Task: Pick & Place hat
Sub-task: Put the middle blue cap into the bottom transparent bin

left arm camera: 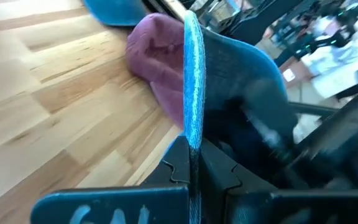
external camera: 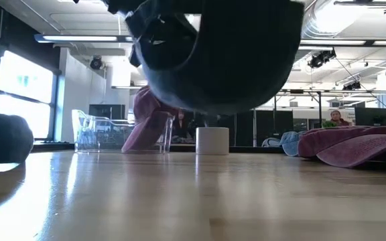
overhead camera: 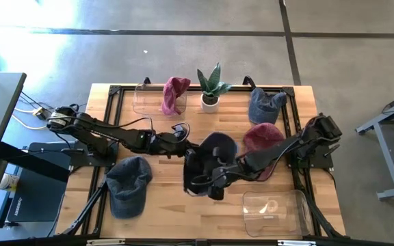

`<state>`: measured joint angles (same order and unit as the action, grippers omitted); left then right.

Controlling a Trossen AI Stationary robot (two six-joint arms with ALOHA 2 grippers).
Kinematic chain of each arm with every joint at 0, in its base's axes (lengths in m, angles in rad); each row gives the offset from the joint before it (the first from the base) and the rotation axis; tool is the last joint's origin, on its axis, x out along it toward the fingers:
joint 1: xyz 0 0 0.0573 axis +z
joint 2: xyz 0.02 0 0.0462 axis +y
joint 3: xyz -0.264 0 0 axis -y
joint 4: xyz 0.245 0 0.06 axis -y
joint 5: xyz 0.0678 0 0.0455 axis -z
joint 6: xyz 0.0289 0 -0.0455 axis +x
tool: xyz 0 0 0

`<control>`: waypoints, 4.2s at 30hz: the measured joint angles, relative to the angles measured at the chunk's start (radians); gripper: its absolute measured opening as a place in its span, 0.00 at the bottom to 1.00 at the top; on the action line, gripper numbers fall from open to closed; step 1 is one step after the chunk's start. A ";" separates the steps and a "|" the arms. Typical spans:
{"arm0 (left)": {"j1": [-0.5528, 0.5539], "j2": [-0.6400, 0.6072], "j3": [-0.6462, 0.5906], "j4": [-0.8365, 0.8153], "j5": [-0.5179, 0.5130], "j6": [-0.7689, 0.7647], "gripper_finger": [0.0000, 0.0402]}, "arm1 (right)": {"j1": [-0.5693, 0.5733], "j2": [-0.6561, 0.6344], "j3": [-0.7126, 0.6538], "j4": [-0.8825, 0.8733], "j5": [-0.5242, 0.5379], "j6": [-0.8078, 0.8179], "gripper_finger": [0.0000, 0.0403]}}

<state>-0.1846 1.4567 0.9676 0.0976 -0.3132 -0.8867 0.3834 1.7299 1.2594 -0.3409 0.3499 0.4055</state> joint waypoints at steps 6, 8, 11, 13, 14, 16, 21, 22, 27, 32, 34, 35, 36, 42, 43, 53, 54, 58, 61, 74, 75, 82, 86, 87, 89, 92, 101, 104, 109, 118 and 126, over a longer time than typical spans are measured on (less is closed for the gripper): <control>0.002 0.001 0.000 0.043 0.030 0.019 0.00 | -0.012 0.058 0.001 -0.029 0.214 0.032 0.00; 0.001 0.001 0.000 0.048 0.061 0.019 0.00 | -0.021 0.058 0.002 -0.059 0.255 0.114 0.00; -0.006 0.002 0.000 0.044 0.083 0.026 0.00 | -0.035 0.055 0.003 -0.074 0.247 0.185 0.00; -0.006 0.002 0.000 0.028 0.079 0.025 0.00 | -0.036 0.048 0.002 -0.064 0.210 0.188 0.00; -0.005 0.002 0.000 0.016 0.070 0.022 0.00 | -0.036 0.041 0.002 -0.055 0.187 0.186 0.00; -0.006 0.002 0.000 -0.009 0.044 0.017 0.00 | -0.029 0.027 0.001 -0.040 0.131 0.181 0.00; -0.006 0.002 0.000 -0.018 0.023 0.004 0.00 | 0.022 -0.032 0.001 -0.039 0.115 0.198 0.00; -0.007 0.002 0.000 -0.018 0.023 0.002 0.00 | 0.031 -0.048 0.001 -0.038 0.112 0.199 0.00; -0.007 0.002 0.000 -0.021 0.019 0.000 0.00 | 0.062 -0.121 0.001 -0.042 0.080 0.201 0.00; -0.006 0.002 0.000 -0.025 0.011 0.000 0.00 | 0.066 -0.180 0.001 -0.059 0.031 0.200 0.00; -0.006 0.002 0.000 -0.025 0.011 0.000 0.00 | 0.066 -0.202 0.001 -0.085 0.025 0.200 0.00; -0.006 0.002 0.000 -0.026 0.011 0.000 0.00 | 0.066 -0.211 0.001 -0.101 0.026 0.201 0.00; -0.006 0.002 0.000 -0.026 0.011 0.000 0.00 | 0.066 -0.220 0.001 -0.117 0.030 0.203 0.00; -0.005 0.002 0.000 -0.026 0.008 0.000 0.00 | 0.067 -0.234 0.001 -0.211 0.066 0.226 0.00; -0.005 0.002 0.000 -0.026 0.007 -0.001 0.00 | 0.066 -0.234 0.001 -0.219 0.067 0.226 0.00; 0.026 0.002 0.000 -0.048 0.025 -0.022 0.00 | 0.067 -0.234 0.001 -0.273 0.056 0.247 0.00; 0.037 0.002 0.000 -0.048 0.036 -0.032 0.00 | 0.067 -0.234 0.001 -0.287 0.050 0.251 0.00; 0.078 0.002 0.000 -0.048 0.081 -0.043 0.00 | 0.069 -0.234 0.001 -0.340 0.021 0.275 0.00; 0.095 0.002 0.000 -0.048 0.103 -0.044 0.00 | 0.077 -0.232 0.001 -0.346 0.022 0.297 0.00; 0.106 0.002 0.000 -0.047 0.098 -0.039 0.00 | 0.122 -0.231 0.002 -0.344 0.087 0.312 0.00; 0.106 0.002 0.000 -0.046 0.098 -0.039 0.00 | 0.125 -0.231 0.002 -0.345 0.086 0.312 0.00; 0.106 0.002 0.000 -0.046 0.099 -0.038 0.00 | 0.144 -0.231 0.002 -0.351 0.075 0.294 0.00; 0.106 0.002 0.000 -0.042 0.100 -0.038 0.00 | 0.157 -0.231 0.002 -0.351 0.076 0.295 0.00; 0.106 0.002 0.000 -0.041 0.101 -0.038 0.00 | 0.159 -0.231 0.002 -0.351 0.079 0.295 0.00; 0.106 0.002 0.000 -0.042 0.102 -0.038 0.00 | 0.162 -0.230 0.002 -0.351 0.088 0.291 0.00; 0.106 0.003 0.000 -0.042 0.102 -0.038 0.00 | 0.162 -0.229 0.002 -0.351 0.079 0.275 0.00; 0.106 0.003 0.000 -0.037 0.097 -0.096 0.00 | 0.160 -0.217 -0.046 -0.293 0.064 0.243 0.00; 0.106 0.003 0.000 -0.036 0.088 -0.136 0.00 | 0.160 -0.215 -0.130 -0.205 0.023 0.274 0.00; 0.106 0.003 0.000 -0.034 0.073 -0.167 0.00 | 0.160 -0.215 -0.232 -0.061 -0.056 0.352 0.00; 0.106 0.003 0.000 0.008 0.037 -0.163 0.00 | 0.142 -0.215 -0.204 -0.037 -0.071 0.313 0.00; 0.107 0.003 0.000 0.008 0.037 -0.097 0.00 | 0.077 -0.216 -0.146 -0.108 -0.089 0.259 0.06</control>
<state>-0.0776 1.4597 0.9676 0.1055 -0.2762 -0.9841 0.4599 1.5143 1.1135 -0.4484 0.2606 0.6650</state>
